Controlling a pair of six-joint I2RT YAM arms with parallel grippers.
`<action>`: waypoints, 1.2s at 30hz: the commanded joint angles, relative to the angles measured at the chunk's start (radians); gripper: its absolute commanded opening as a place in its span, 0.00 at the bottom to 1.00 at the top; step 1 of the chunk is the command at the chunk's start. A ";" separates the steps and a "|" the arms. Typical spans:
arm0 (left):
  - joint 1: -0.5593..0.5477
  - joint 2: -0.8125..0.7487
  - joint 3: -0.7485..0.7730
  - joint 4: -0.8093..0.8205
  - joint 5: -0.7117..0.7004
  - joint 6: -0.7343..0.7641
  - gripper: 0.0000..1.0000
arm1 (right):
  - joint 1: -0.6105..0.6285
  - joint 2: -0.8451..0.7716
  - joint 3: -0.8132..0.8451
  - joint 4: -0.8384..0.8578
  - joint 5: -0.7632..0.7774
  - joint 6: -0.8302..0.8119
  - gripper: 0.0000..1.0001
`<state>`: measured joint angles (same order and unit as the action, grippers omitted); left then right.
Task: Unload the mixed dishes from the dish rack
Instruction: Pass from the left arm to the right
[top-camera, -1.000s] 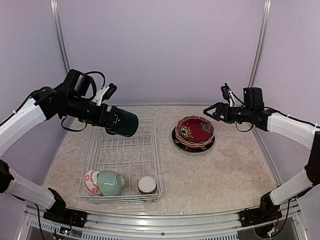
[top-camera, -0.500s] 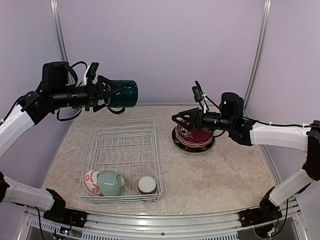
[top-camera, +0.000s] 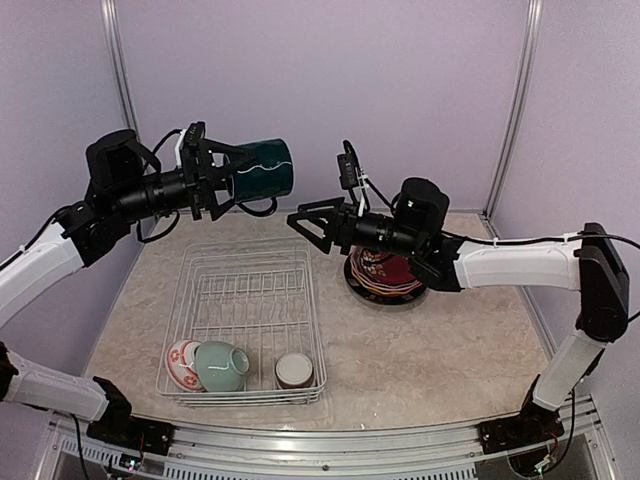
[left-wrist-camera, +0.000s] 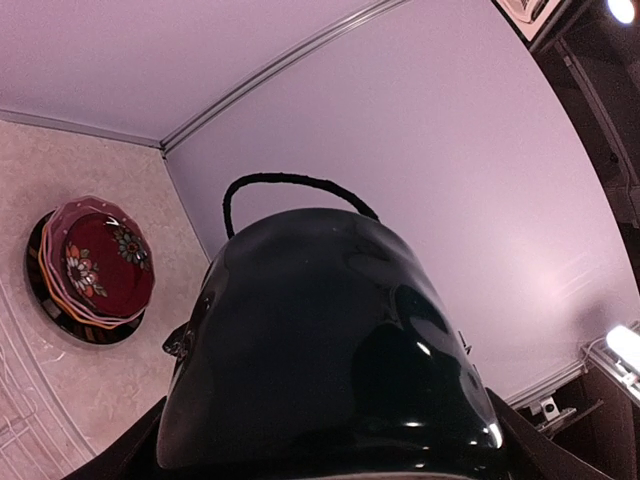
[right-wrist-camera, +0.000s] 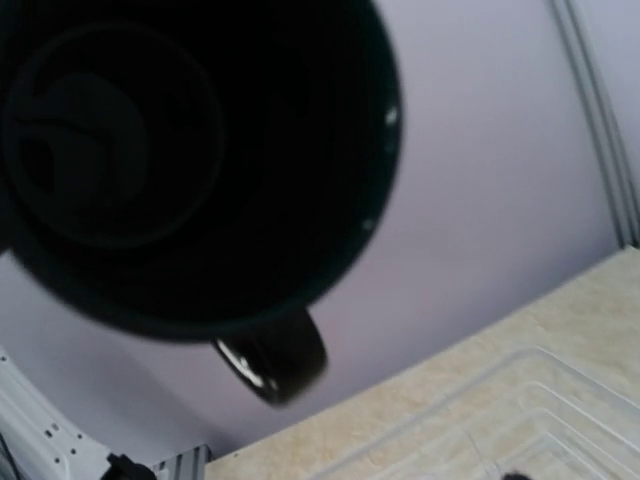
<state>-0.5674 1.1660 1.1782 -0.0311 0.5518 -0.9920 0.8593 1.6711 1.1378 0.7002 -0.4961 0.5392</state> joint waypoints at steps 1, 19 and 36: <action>-0.021 -0.006 -0.041 0.232 0.020 -0.085 0.42 | 0.026 0.032 0.053 0.042 0.003 -0.015 0.72; -0.038 0.029 -0.145 0.497 0.048 -0.231 0.43 | 0.053 0.119 0.148 0.138 -0.041 0.092 0.46; -0.008 0.029 -0.201 0.530 0.064 -0.268 0.68 | 0.048 0.031 0.119 0.052 0.002 0.040 0.00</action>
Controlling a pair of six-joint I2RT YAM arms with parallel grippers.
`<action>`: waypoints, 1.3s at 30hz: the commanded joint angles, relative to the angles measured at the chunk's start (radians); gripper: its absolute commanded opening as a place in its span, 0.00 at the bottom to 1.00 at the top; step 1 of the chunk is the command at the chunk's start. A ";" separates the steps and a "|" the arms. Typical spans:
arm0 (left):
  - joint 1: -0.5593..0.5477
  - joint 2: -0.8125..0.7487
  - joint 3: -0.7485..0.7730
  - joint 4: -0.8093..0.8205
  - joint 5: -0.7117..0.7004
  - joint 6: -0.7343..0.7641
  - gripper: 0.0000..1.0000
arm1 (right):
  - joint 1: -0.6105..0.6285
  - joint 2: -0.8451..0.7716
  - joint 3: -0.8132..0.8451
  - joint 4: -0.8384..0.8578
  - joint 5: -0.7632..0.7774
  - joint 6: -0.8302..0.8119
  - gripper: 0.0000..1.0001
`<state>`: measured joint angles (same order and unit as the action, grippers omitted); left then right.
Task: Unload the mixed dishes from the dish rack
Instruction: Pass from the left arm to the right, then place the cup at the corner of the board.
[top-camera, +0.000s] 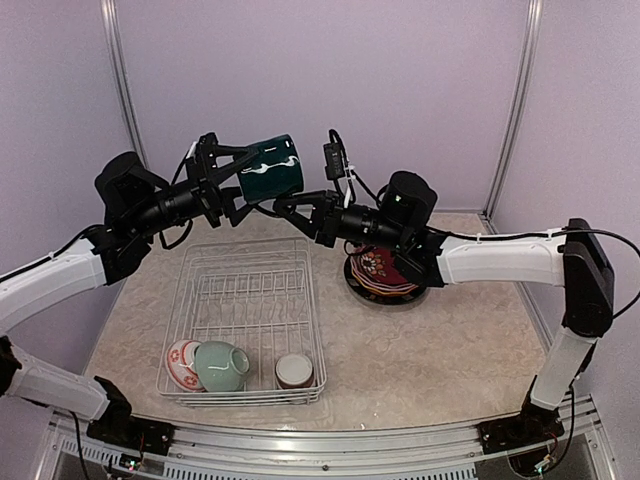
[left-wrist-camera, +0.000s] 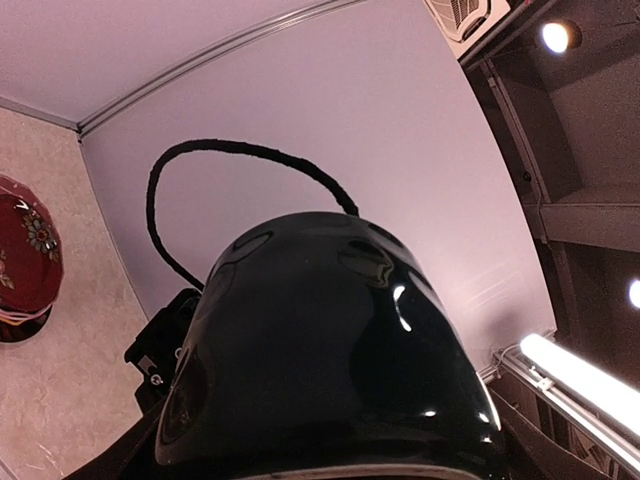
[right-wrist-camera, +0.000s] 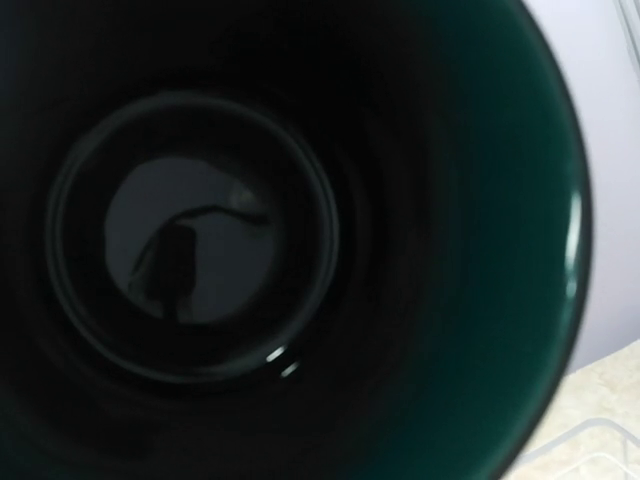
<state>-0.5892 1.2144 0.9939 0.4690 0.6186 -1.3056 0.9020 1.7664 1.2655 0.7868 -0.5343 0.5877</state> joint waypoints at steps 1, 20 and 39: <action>0.015 -0.023 -0.018 0.015 -0.006 0.054 0.75 | 0.003 -0.071 -0.013 -0.040 0.044 -0.007 0.00; 0.057 -0.122 -0.015 -0.347 -0.097 0.248 0.99 | -0.287 -0.380 -0.138 -0.685 0.392 -0.125 0.00; 0.054 -0.153 0.044 -0.582 -0.174 0.376 0.99 | -0.723 -0.343 -0.259 -0.979 0.677 -0.219 0.00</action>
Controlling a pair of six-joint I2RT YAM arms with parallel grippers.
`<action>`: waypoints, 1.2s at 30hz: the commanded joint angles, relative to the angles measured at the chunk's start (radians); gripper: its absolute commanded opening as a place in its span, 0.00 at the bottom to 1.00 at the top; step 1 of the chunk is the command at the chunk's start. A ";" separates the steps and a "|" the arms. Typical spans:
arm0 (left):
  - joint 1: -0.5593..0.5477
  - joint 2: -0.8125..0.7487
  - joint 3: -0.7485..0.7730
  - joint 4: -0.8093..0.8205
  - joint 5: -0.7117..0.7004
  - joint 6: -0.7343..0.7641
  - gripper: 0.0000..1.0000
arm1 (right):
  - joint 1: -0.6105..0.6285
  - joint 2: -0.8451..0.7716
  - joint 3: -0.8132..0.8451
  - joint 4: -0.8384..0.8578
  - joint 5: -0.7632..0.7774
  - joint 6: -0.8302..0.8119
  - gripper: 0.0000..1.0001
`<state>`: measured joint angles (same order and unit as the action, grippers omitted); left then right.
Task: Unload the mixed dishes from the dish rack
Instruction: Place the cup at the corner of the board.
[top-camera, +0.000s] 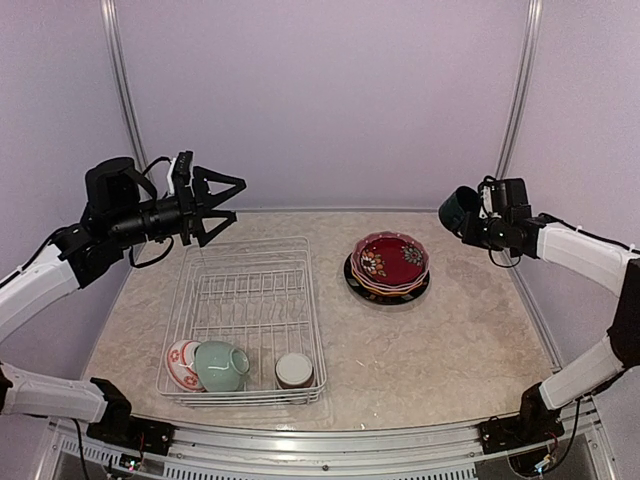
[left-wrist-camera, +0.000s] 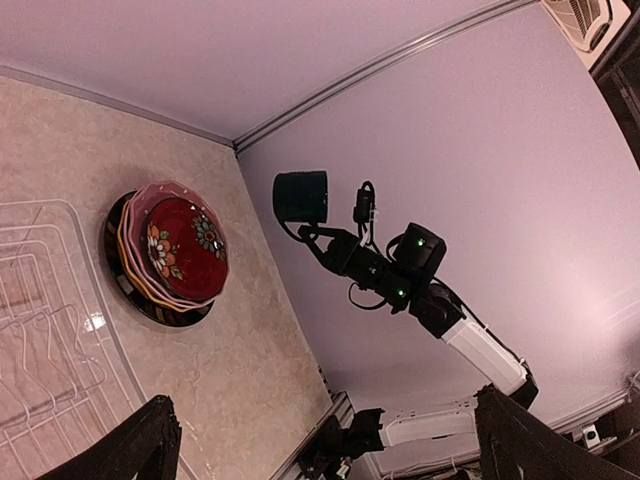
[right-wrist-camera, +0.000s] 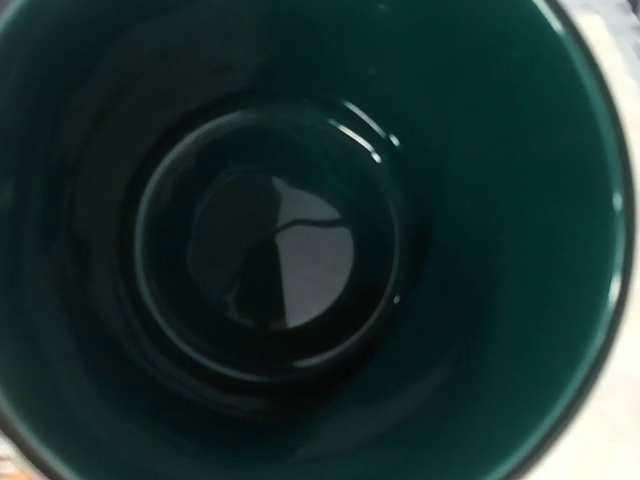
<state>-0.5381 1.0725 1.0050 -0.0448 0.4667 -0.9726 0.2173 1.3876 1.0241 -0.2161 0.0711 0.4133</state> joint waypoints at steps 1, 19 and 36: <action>0.002 -0.010 0.033 -0.075 -0.023 0.047 0.99 | -0.045 0.052 -0.020 0.032 0.070 -0.045 0.00; -0.022 0.007 0.110 -0.263 -0.105 0.162 0.99 | -0.054 0.317 0.032 0.095 0.074 -0.078 0.00; -0.060 -0.003 0.165 -0.493 -0.224 0.274 0.99 | -0.052 0.357 0.065 0.040 0.098 -0.133 0.00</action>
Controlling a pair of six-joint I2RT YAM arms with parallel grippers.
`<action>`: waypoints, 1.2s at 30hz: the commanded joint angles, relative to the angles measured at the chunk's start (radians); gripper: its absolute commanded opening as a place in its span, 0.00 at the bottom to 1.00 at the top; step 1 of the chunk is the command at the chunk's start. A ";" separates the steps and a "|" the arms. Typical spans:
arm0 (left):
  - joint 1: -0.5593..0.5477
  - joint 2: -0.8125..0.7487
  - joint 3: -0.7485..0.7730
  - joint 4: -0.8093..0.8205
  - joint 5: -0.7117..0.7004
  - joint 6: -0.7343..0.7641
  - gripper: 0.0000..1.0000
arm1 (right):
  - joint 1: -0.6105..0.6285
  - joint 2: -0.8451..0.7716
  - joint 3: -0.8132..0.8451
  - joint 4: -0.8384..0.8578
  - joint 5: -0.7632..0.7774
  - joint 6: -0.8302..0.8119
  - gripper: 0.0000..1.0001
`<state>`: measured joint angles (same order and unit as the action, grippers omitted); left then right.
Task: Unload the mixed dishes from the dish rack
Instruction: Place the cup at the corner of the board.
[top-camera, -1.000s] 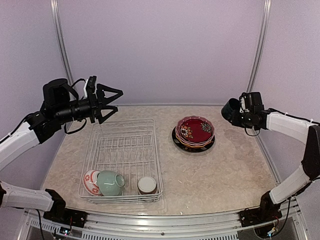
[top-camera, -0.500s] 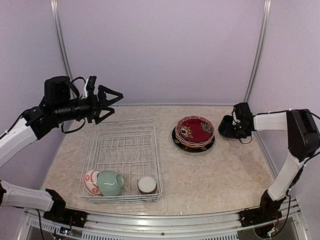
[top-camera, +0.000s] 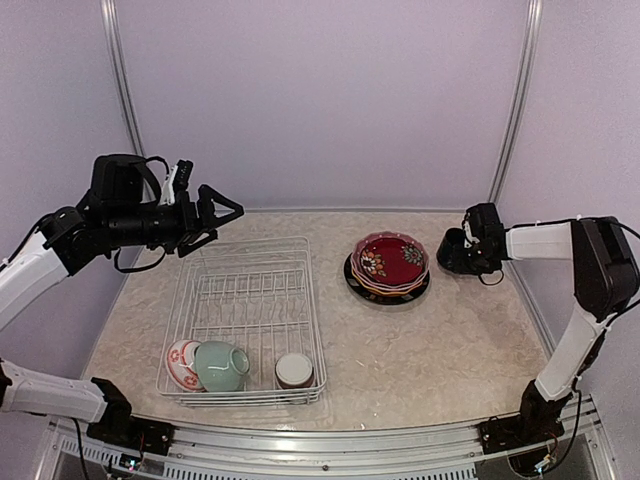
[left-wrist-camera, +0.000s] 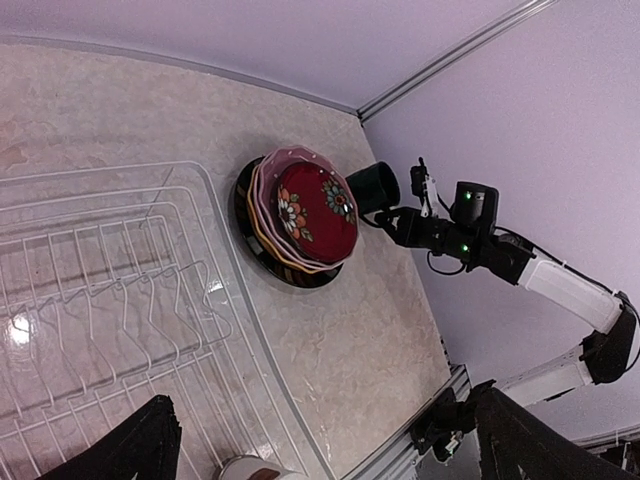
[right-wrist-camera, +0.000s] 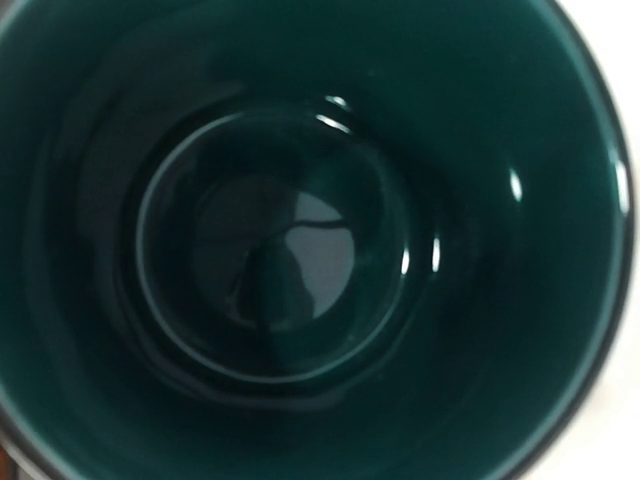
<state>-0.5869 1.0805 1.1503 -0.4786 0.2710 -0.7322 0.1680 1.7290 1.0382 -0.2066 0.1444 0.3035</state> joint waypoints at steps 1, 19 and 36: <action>-0.013 -0.010 0.020 -0.062 -0.029 0.035 0.99 | -0.002 0.020 0.059 0.025 0.024 -0.028 0.00; -0.062 0.071 0.127 -0.265 -0.012 0.177 0.99 | 0.005 0.092 0.178 -0.081 0.082 -0.148 0.12; -0.219 0.127 0.084 -0.323 -0.038 0.224 0.99 | -0.004 0.056 0.155 -0.096 0.090 -0.167 0.55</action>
<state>-0.7677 1.1778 1.2385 -0.7547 0.2531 -0.5415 0.1680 1.8267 1.1969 -0.2939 0.2054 0.1410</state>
